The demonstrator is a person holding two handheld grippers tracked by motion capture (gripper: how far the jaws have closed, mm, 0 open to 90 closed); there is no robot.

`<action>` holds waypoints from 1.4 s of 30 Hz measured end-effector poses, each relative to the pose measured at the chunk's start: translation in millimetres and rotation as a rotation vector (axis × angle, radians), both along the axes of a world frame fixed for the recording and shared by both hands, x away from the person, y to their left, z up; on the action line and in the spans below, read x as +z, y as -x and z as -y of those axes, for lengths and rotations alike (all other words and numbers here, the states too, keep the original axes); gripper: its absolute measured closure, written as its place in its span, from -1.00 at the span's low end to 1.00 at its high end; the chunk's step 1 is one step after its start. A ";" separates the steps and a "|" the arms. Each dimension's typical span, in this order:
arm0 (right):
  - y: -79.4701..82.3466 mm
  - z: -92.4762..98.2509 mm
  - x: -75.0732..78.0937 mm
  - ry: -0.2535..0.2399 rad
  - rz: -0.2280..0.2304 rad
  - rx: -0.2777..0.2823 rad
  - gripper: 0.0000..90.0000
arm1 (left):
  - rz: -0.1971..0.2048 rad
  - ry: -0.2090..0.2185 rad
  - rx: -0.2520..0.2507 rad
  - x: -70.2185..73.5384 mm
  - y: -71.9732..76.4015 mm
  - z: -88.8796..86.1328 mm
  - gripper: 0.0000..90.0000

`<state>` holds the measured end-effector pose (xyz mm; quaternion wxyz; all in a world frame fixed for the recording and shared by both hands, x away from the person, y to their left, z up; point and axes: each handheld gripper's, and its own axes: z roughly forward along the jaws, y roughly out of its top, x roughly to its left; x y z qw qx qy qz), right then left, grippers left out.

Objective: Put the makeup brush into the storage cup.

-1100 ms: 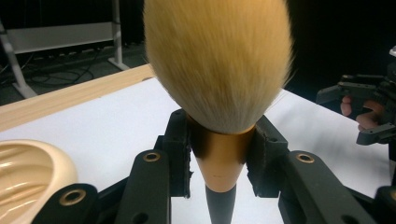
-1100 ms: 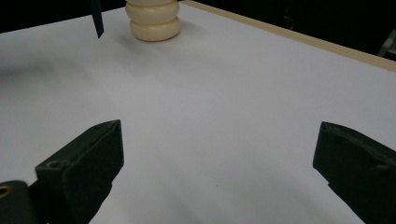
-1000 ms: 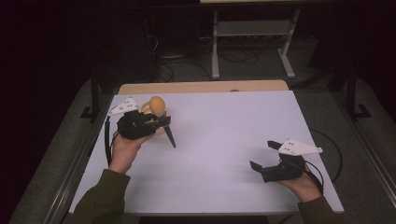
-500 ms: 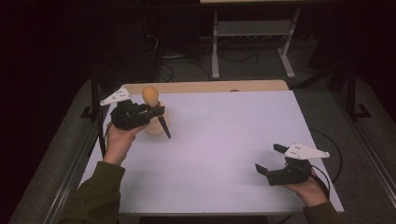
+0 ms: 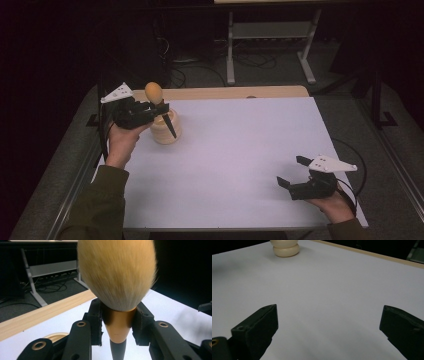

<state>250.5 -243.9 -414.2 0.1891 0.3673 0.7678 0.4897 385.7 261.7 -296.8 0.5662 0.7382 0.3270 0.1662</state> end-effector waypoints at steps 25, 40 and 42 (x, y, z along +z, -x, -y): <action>-0.2 1.0 -2.4 0.001 -0.012 -0.011 -0.98 | 0.054 0.001 0.091 9.4 -27.0 -23.7 0.44; -0.5 1.2 -2.6 0.000 -0.010 -0.010 -0.98 | 0.058 -0.022 0.138 -2.0 -38.4 -31.5 0.44; -0.5 1.2 -2.7 0.000 -0.011 -0.010 -0.98 | 0.056 -0.025 0.143 -4.4 -39.5 -32.9 0.44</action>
